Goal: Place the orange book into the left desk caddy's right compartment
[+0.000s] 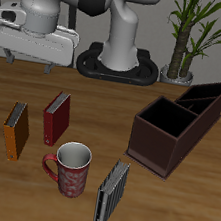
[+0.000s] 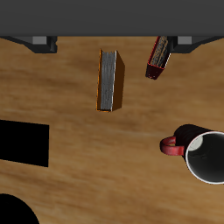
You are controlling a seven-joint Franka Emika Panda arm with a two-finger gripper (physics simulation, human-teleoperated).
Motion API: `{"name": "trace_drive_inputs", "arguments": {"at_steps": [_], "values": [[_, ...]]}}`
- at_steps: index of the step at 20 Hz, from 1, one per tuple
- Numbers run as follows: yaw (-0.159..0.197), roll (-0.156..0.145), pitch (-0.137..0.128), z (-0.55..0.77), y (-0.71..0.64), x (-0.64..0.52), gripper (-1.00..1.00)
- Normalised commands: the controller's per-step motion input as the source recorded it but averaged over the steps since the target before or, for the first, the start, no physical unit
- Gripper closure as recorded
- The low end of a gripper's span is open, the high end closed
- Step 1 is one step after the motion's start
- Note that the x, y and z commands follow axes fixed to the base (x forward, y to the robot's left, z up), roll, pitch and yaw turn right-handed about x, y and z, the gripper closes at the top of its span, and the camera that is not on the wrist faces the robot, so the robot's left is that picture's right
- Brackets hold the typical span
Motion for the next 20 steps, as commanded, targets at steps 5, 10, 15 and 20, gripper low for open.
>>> {"name": "trace_drive_inputs", "arguments": {"at_steps": [5,10,15,20], "values": [[-0.028,-0.035,-0.021,-0.08,-0.13,0.05,-1.00],[-0.002,-0.011,0.015,-0.18,-0.01,0.06,-1.00],[-0.039,-0.028,0.019,-0.36,-0.08,0.13,-1.00],[-0.016,0.000,-0.001,-0.19,0.03,0.04,-1.00]]}}
